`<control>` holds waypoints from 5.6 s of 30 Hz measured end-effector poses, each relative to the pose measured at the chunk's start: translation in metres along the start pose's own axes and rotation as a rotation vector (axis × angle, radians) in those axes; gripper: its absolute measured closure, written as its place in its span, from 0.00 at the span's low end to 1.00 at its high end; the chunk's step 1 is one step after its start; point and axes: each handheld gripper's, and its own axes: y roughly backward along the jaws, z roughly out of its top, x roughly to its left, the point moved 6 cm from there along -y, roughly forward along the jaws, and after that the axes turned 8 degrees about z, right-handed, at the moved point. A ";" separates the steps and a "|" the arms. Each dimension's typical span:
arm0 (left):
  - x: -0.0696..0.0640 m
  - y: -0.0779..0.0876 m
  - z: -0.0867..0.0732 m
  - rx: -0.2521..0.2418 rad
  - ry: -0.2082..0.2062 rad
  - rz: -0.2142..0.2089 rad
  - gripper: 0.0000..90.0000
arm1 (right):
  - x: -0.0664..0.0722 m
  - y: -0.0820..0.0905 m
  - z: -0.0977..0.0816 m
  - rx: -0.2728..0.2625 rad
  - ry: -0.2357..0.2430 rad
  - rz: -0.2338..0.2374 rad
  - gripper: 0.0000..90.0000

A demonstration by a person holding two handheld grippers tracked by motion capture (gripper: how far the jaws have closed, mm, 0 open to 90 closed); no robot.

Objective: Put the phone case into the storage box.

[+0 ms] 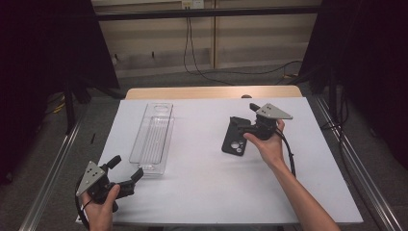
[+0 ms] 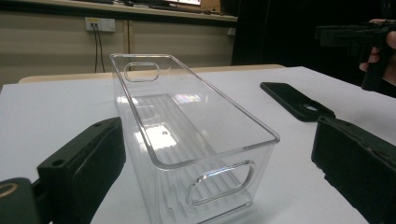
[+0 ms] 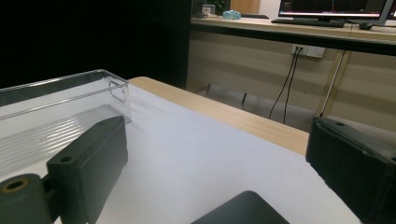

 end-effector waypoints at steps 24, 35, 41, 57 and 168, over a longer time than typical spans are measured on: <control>0.000 0.000 -0.001 0.002 -0.002 -0.002 0.03 | -0.024 -0.032 0.000 0.051 0.000 0.022 0.54; 0.002 0.000 -0.001 0.006 -0.005 0.005 0.03 | -0.028 -0.033 -0.005 0.113 -0.072 0.090 1.00; 0.001 0.001 0.000 -0.002 0.002 0.007 0.03 | -0.027 -0.040 -0.002 0.193 -0.085 0.123 1.00; 0.001 0.001 -0.001 0.005 -0.012 0.009 0.04 | -0.030 -0.059 -0.004 0.467 -0.153 0.192 1.00; 0.002 0.002 -0.002 0.020 -0.027 0.016 0.04 | -0.055 -0.010 -0.073 0.824 -0.157 0.123 1.00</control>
